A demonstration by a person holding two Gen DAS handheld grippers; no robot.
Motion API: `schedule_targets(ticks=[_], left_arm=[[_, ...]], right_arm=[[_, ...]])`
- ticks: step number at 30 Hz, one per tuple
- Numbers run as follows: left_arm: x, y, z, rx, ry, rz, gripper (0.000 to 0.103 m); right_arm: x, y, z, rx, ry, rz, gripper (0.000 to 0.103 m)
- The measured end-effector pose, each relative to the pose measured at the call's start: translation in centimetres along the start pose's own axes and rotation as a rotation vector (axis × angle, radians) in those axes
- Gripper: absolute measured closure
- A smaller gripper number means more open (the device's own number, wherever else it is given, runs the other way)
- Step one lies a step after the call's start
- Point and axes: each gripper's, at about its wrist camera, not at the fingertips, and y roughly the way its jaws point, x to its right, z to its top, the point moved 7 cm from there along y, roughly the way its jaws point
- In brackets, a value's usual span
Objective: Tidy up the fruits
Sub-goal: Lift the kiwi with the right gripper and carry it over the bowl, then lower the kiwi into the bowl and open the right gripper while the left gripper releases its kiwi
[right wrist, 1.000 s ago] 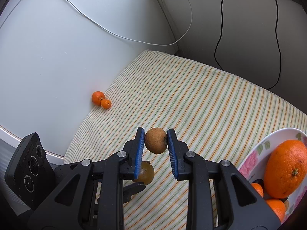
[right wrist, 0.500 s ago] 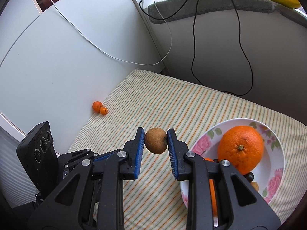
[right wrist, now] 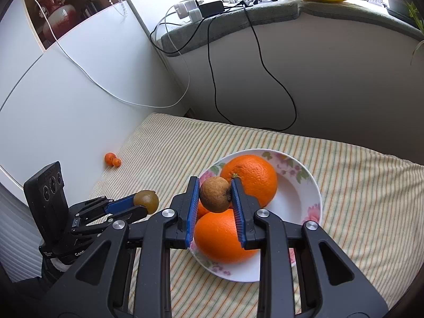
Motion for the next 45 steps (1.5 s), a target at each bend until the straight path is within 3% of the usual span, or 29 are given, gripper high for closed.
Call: schedule_targets(ticks=[12, 31, 45], left_arm=[[3.8, 1.8, 1.6, -0.003, 0.060, -0.054, 0.078], [11.7, 4.6, 1.8, -0.046, 0.170, -0.166, 0.077], [13.3, 5.9, 1.3, -0.076, 0.195, -0.169, 0.077]], right_arm=[[4.7, -0.8, -1.8, -0.002, 0.066, -0.045, 0.078], [7.9, 0.4, -2.3, -0.027, 0.104, -0.045, 0.078], [8.7, 1.6, -2.1, -0.038, 0.110, -0.027, 0.078]])
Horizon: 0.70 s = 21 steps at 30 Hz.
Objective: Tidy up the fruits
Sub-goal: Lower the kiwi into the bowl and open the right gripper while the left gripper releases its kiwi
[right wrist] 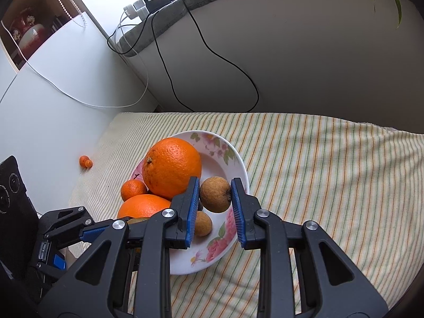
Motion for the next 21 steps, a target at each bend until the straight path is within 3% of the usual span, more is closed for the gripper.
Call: schedule_targets(ticks=[15, 17, 19, 21], left_arm=[[0.11, 0.24, -0.01, -0.004, 0.005, 0.008, 0.074], [0.12, 0.15, -0.03, -0.002, 0.007, 0.010, 0.062], [0.05, -0.07, -0.01, 0.004, 0.007, 0.014, 0.058], [0.00, -0.19, -0.01, 0.007, 0.008, 0.015, 0.058]], right_arm=[[-0.06, 0.41, 0.32, -0.002, -0.012, 0.010, 0.077], [-0.11, 0.38, 0.37, 0.001, -0.014, 0.008, 0.071], [-0.13, 0.22, 0.44, 0.009, -0.014, 0.003, 0.054], [-0.12, 0.01, 0.55, 0.017, -0.011, 0.005, 0.050]])
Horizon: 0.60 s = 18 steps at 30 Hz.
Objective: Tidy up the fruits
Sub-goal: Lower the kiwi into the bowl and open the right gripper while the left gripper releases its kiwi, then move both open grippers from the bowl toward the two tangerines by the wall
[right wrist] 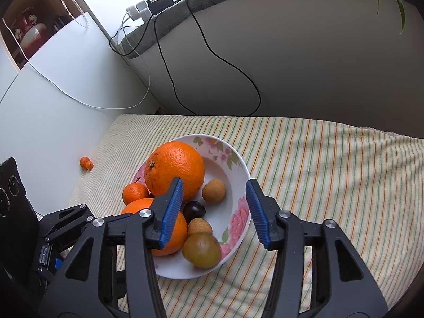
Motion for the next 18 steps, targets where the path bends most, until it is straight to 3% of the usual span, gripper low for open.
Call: schedule_targets(ticks=[2, 4, 7, 18], left_arm=[[-0.2, -0.1, 0.0, 0.002, 0.000, 0.009, 0.047], [-0.2, -0.3, 0.0, 0.009, -0.001, 0.013, 0.041], [-0.3, -0.4, 0.0, 0.012, 0.002, 0.025, 0.036], [-0.6, -1.3, -0.2, 0.024, 0.003, 0.049, 0.033]], right_arm=[[0.0, -0.2, 0.0, 0.007, 0.000, -0.005, 0.048], [0.0, -0.5, 0.2, 0.022, -0.002, -0.017, 0.035], [0.1, -1.1, 0.4, 0.040, 0.001, -0.039, 0.026], [-0.2, -2.0, 1.0, 0.077, -0.039, -0.094, 0.022]])
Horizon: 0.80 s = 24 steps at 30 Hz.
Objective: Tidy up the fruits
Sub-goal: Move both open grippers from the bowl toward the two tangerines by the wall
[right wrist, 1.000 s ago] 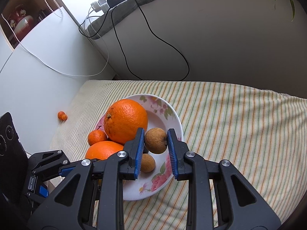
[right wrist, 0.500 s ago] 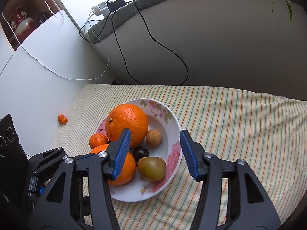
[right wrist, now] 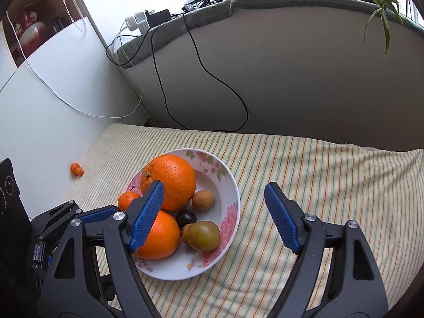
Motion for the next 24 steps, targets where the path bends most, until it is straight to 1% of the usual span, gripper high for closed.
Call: schedule_targets(ticks=[16, 20, 24], left_arm=[[-0.8, -2.8, -0.3, 0.044, -0.006, 0.017, 0.032], [-1.1, -3.6, -0.3, 0.059, -0.014, 0.024, 0.032], [-1.6, -4.5, -0.2, 0.075, -0.016, 0.041, 0.032]], right_arm=[[-1.8, -0.4, 0.8, 0.040, -0.004, 0.006, 0.022], [-2.9, -0.4, 0.9, 0.045, -0.030, 0.034, 0.022], [-4.7, -0.4, 1.1, 0.062, -0.086, 0.051, 0.022]])
